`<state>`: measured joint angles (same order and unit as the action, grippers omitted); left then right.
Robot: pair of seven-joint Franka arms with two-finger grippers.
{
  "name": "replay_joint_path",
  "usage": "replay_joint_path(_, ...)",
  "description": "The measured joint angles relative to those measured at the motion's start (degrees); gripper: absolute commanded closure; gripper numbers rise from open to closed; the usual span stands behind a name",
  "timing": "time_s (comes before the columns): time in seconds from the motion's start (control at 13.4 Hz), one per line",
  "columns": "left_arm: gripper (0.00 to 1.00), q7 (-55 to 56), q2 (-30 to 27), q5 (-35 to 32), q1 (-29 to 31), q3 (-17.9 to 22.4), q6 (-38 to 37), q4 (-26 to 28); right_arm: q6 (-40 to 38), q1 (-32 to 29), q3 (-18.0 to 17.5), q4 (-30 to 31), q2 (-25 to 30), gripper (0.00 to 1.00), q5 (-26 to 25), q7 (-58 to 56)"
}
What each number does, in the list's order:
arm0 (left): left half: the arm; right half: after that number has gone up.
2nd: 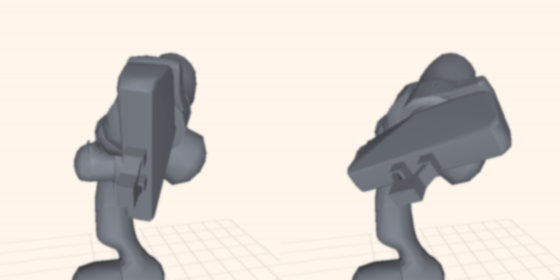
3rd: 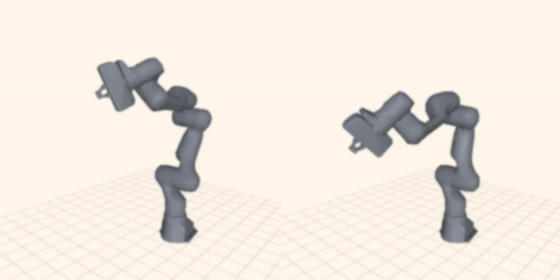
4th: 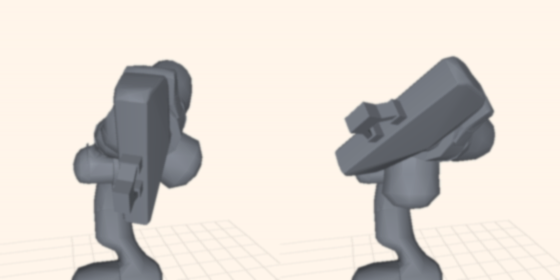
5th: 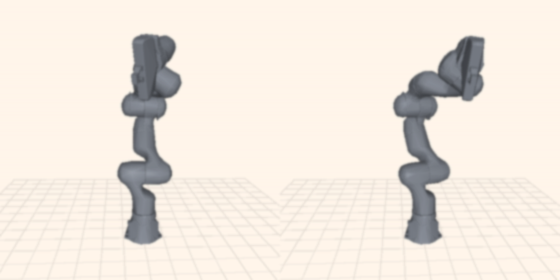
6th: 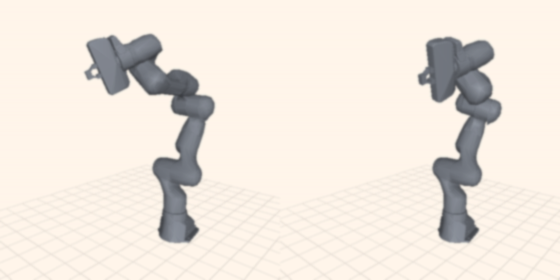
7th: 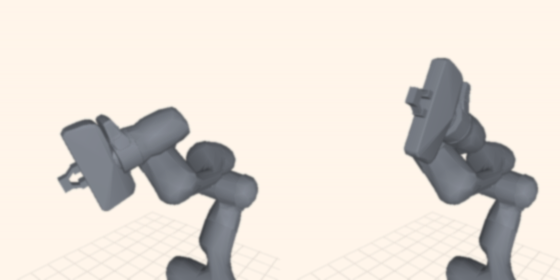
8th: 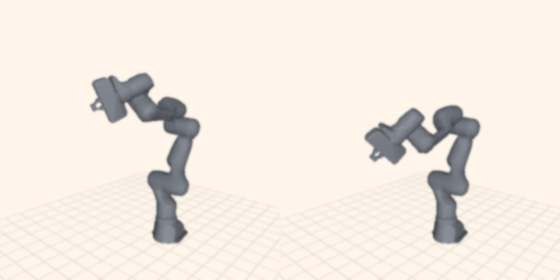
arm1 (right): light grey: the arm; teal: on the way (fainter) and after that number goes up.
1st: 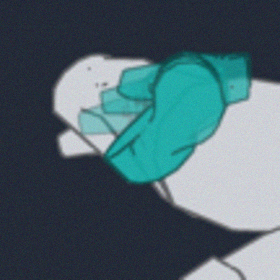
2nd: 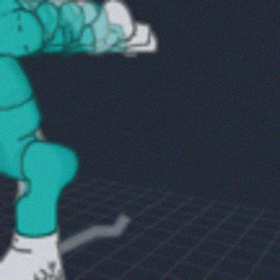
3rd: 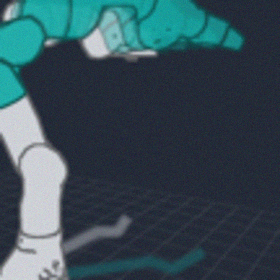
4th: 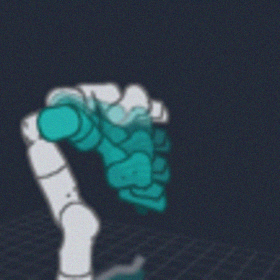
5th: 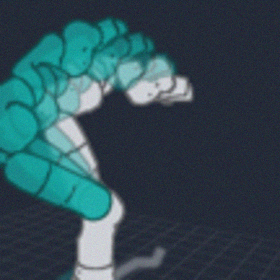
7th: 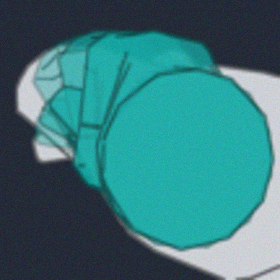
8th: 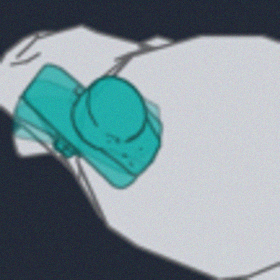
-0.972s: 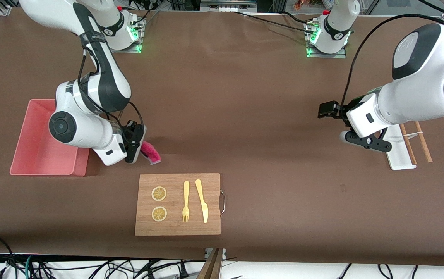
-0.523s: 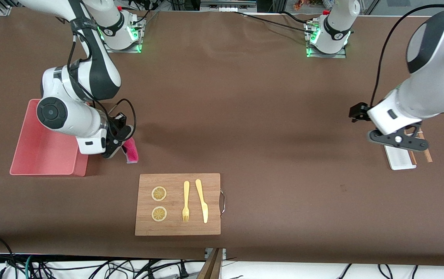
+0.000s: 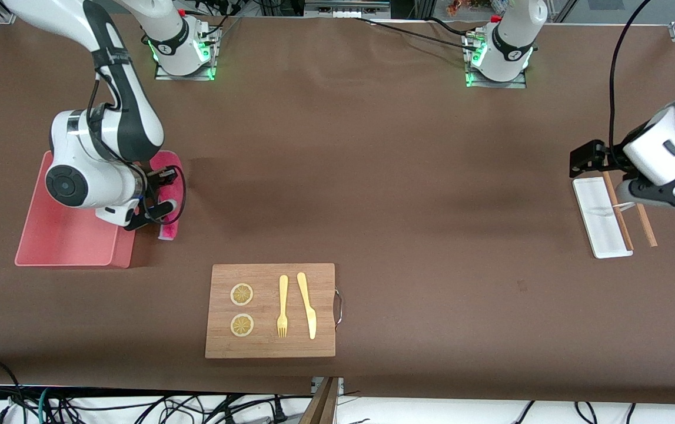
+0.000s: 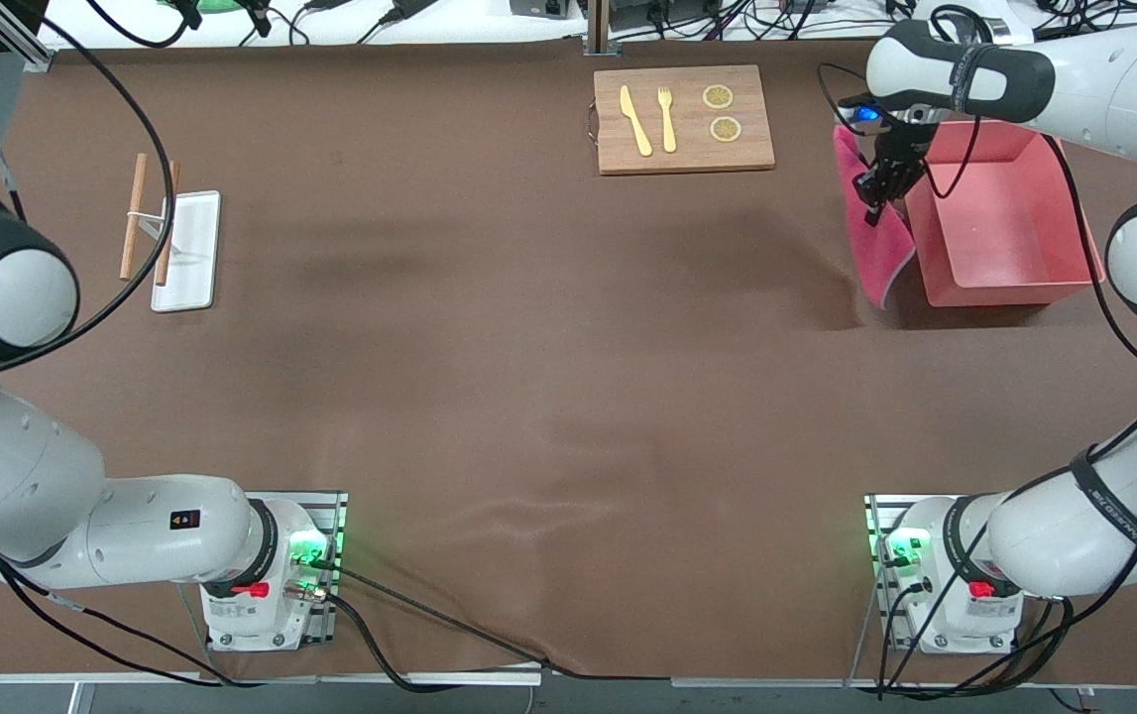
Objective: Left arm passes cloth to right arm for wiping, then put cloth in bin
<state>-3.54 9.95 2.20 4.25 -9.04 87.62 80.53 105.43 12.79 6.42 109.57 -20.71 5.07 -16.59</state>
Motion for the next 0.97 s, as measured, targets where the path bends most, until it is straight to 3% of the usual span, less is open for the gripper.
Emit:
replay_joint_path(0.15, 0.0, -2.9, -7.4, 1.8, -0.3, 3.7, 4.9, 9.5, 0.3, -0.9, 0.2, 0.2, -1.8, 1.0, 0.0, 7.8)
replay_joint_path(0.3, 0.0, -3.5, -12.2, -0.4, -0.4, 4.4, 6.1, 15.1, 2.4, -0.9, 0.2, 0.2, -4.1, 1.0, 0.4, 17.1)
replay_joint_path(0.67, 0.0, -3.5, -13.0, -1.4, -0.6, 4.4, 6.7, 17.4, 13.3, -0.5, -0.3, 0.1, -12.3, 1.0, 6.0, 21.2)
replay_joint_path(0.97, 0.0, -3.5, -12.7, -1.4, -0.6, 4.4, 6.4, 17.4, 13.8, 3.5, -0.8, -1.9, -12.6, 1.0, 13.7, 21.5)
